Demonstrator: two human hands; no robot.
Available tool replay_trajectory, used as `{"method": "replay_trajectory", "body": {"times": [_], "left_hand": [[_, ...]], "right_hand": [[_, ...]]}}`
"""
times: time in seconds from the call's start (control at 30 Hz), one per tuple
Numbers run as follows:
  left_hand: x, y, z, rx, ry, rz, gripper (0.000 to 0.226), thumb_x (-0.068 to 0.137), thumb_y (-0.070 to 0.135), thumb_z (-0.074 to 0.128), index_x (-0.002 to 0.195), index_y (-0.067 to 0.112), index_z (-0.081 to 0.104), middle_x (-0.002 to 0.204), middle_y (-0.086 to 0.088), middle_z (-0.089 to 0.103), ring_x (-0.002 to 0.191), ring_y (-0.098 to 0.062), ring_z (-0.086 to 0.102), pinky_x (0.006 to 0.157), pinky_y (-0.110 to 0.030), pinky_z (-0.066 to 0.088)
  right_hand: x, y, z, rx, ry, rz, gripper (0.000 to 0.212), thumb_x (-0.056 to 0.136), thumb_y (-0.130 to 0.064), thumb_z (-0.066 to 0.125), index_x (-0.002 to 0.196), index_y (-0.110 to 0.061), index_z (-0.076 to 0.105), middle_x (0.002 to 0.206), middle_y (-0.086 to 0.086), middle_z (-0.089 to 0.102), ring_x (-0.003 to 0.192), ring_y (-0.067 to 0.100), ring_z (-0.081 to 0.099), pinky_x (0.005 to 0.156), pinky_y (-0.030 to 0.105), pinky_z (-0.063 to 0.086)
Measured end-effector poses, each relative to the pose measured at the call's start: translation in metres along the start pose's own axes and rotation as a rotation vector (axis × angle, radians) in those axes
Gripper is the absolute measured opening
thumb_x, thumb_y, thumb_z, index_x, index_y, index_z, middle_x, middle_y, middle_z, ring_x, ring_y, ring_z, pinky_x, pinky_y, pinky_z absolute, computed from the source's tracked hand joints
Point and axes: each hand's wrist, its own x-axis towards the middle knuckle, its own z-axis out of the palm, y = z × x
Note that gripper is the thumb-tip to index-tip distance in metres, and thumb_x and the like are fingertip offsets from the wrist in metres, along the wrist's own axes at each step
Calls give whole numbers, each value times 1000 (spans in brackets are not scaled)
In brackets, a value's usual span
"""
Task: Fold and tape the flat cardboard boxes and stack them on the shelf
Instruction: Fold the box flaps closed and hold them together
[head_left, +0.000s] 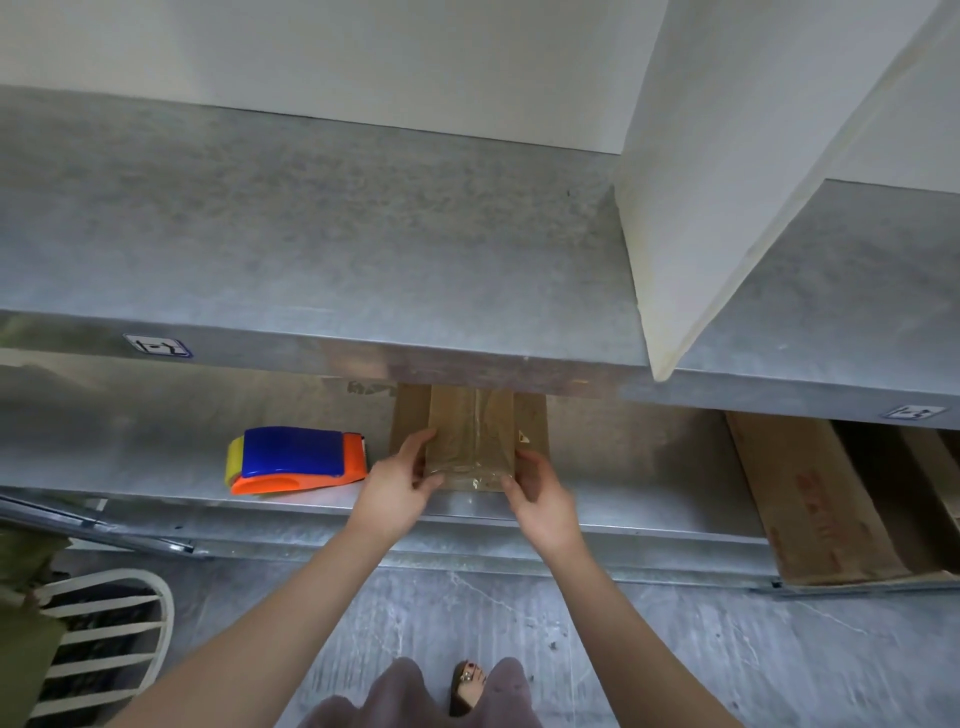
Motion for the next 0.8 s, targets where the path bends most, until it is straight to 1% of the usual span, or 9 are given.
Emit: {"method": "replay_trajectory", "body": {"times": [0.07,0.13,0.17,0.23,0.3,0.37,0.53,0.67,0.8], "left_hand": [[1,3,0,23,0,19,64,86,24,70,142,31,40,122,0,65,104,-19,65,86,-20,50],[2,0,-7,-29,-102,26,68,84,18,72,141,36,39,126,3,62,98,-11,64,82,-10,47],[3,-3,-12,-36,-167,37,70,84,13,70,142,38,39,128,3,61,96,-6,63,81,-7,46],[6,-8,-24,7,-241,74,73,85,3,64,143,40,38,129,3,60,93,-2,64,82,-13,51],[12,-6,-30,64,-235,102,71,86,0,63,142,39,41,129,1,61,92,-3,66,87,-22,53],[17,-1,-28,133,-208,115,69,85,9,69,142,38,42,128,-1,61,97,-12,65,90,-28,51],[19,0,-14,297,-117,119,72,82,31,75,143,39,38,121,-2,62,108,-22,59,85,-27,46],[18,-7,-7,42,-54,119,71,80,23,77,142,31,45,137,-3,49,123,-20,50,99,-20,37],[8,2,2,-90,-72,100,75,75,22,81,142,23,46,138,-2,54,126,-17,51,105,-26,39]], "right_hand": [[1,-2,-5,35,-55,-9,50,90,-29,68,135,-22,47,116,-3,66,103,11,64,91,22,49],[5,-4,-16,69,-155,-17,54,87,-9,70,135,-17,46,116,2,65,101,14,65,84,15,50],[8,-5,-22,59,-190,-25,56,85,1,67,135,-14,47,116,6,65,101,18,65,82,15,51],[13,-8,-33,-4,-196,-54,54,84,9,62,132,-12,51,112,10,66,102,27,66,87,25,53],[14,-14,-35,-72,-169,-94,50,83,3,67,128,-14,54,100,4,67,94,25,67,85,26,53],[13,-19,-29,-200,-107,-147,52,81,-6,73,127,-20,53,89,0,68,82,20,67,80,28,54],[7,-19,-13,-359,-27,-159,64,82,-25,75,138,-24,46,89,0,72,82,18,69,78,33,56],[1,-18,-7,-351,82,-181,58,84,-43,70,135,-27,50,101,-6,71,90,15,68,76,28,53],[-4,-21,5,-315,166,-125,46,93,-36,60,134,-17,51,113,5,65,97,24,63,79,32,49]]}}
